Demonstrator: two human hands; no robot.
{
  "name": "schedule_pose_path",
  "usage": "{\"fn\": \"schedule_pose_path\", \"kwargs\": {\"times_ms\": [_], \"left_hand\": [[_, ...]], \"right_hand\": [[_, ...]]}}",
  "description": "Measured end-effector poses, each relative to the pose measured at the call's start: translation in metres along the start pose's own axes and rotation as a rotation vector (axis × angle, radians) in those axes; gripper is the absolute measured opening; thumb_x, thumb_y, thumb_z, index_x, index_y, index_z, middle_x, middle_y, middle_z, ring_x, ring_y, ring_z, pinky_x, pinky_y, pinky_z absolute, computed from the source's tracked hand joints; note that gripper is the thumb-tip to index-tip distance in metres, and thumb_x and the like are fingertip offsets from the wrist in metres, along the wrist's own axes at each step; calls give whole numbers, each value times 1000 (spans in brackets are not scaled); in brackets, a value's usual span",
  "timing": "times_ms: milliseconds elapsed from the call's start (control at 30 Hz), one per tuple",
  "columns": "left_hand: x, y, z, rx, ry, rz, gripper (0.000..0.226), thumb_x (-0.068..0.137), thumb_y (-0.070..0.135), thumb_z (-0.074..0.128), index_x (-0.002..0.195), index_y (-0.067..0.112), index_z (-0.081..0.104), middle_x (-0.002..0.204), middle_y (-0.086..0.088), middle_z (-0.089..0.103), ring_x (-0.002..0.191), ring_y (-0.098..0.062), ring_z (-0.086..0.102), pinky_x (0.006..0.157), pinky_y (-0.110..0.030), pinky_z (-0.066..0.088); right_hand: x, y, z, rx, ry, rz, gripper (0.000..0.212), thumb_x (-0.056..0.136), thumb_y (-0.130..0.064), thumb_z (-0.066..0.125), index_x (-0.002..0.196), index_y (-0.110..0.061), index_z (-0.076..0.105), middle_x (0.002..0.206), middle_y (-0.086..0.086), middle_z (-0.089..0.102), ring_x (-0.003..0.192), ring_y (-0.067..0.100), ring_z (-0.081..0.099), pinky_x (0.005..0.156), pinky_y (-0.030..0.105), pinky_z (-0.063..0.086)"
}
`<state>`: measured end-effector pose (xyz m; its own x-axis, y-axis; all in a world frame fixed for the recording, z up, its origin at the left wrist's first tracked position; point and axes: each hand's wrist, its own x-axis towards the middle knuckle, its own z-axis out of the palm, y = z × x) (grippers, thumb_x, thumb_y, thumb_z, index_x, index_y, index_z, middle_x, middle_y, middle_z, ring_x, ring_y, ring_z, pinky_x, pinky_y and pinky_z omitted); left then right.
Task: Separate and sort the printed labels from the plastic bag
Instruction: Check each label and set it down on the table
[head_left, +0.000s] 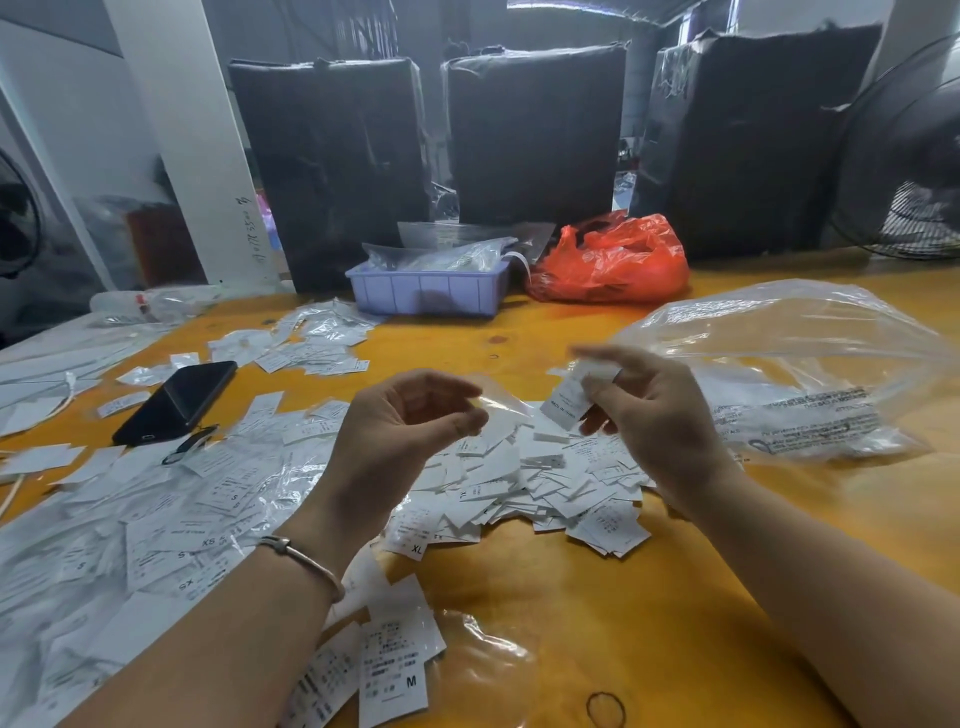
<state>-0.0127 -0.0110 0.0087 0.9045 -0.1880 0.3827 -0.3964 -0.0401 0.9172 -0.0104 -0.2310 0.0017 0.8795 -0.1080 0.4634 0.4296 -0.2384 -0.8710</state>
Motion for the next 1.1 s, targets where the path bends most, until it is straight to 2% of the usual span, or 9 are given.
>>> {"fn": "schedule_pose_path", "kwargs": {"times_ms": [67,133,233,300,467,567,767,900,1100], "left_hand": [[0,1,0,-37,-35,-15,38,69,15,78,105,12,67,81,-5,72,76,-15,68,68,-19,53],[1,1,-1,-98,-110,-43,49,72,10,79,117,15,59,81,-7,67,76,-17,65,72,-24,55],[0,1,-1,-95,-207,-73,63,73,7,80,127,26,53,82,-9,66,78,-18,65,76,-26,55],[0,2,0,-65,-239,-79,67,73,9,81,129,32,52,83,-10,66,80,-19,66,78,-26,56],[-1,4,0,12,-281,-94,69,73,8,78,131,30,49,83,-8,67,79,-17,66,75,-24,55],[-2,4,2,52,-302,-152,65,74,4,78,130,24,51,79,-7,68,75,-16,66,70,-22,53],[-2,4,2,183,-296,-207,25,85,27,70,98,6,70,80,-11,74,70,-20,69,67,-28,50],[-3,2,3,174,-257,-173,20,82,19,72,85,-1,71,74,-11,74,64,-20,69,59,-24,48],[-4,2,5,151,-149,-96,29,68,27,78,74,-1,70,67,-13,73,57,-18,67,54,-20,47]], "right_hand": [[-1,0,5,-39,-108,67,27,91,2,51,97,-13,73,78,6,72,58,8,62,54,17,45],[-1,-4,9,10,-270,195,20,93,-18,55,95,-11,74,86,3,74,70,10,66,60,20,47],[-2,-4,10,44,-479,299,56,80,-57,53,96,-7,73,92,3,74,82,19,69,68,27,49],[-3,-4,10,38,-566,302,64,73,-62,57,93,-3,72,91,10,73,83,25,68,72,32,48],[-3,-6,6,117,-600,204,29,73,-31,73,85,-5,75,80,13,72,71,19,63,65,24,47],[-4,-8,6,150,-550,143,22,71,-22,73,81,-2,74,71,10,70,63,15,60,61,22,46],[-5,-11,5,49,-573,90,19,77,-5,72,82,13,68,76,27,65,67,24,60,61,22,49],[-4,-13,4,20,-540,83,22,74,-12,74,77,10,70,74,26,66,64,22,60,60,24,49],[-4,-10,4,38,-501,65,29,70,-30,72,81,-3,75,74,18,71,64,18,62,63,27,47]]}}
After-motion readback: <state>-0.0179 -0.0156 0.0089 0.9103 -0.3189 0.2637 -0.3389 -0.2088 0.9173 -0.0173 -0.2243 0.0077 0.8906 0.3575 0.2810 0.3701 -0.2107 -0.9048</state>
